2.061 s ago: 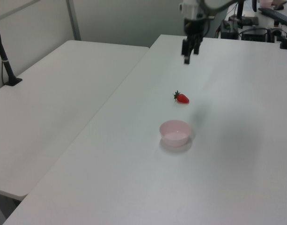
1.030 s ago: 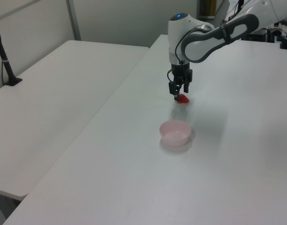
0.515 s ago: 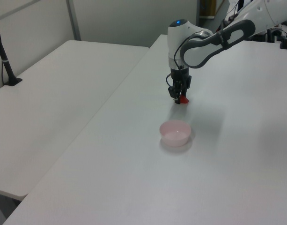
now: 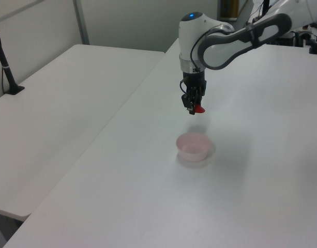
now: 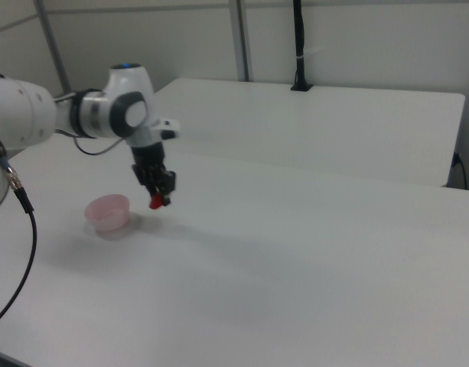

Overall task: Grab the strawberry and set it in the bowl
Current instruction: 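Carry the strawberry over the pink bowl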

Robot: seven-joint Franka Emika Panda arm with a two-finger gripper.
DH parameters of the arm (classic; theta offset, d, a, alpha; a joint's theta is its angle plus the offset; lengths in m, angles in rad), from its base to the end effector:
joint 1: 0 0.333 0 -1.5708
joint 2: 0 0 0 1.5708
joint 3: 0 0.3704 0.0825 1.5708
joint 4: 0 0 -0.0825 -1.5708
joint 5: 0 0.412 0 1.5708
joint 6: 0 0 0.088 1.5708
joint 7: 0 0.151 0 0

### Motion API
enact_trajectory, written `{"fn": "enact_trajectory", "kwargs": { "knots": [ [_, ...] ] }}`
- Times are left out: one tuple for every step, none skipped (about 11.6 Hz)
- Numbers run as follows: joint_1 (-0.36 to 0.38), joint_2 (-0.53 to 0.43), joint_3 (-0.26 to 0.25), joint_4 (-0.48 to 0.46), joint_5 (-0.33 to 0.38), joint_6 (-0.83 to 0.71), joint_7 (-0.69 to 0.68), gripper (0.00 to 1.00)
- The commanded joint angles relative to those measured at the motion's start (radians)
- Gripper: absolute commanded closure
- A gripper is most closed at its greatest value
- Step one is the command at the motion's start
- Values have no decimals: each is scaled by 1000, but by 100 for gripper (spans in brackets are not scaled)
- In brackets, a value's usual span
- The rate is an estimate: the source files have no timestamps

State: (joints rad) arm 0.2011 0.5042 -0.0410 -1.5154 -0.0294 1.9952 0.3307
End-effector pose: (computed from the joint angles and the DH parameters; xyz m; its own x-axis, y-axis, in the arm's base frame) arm 0.7328 0.1197 0.3603 0.9882 -0.1529 -0.0081 -0.1523 -0.9870 0.0517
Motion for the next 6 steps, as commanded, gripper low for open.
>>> {"fn": "enact_trajectory", "kwargs": {
  "knots": [
    [154, -69, -10, -37, -20, -44, 115, 76],
    [193, -64, -10, -38, -20, -42, 151, 75],
    [228, -52, -10, -39, -20, -33, 177, 73],
    [242, -44, -10, -39, -23, -29, 195, 71],
    [251, -30, -10, -37, -38, -17, 214, 60],
    [253, -24, -10, -37, -43, -1, 237, 4]
  ]
}}
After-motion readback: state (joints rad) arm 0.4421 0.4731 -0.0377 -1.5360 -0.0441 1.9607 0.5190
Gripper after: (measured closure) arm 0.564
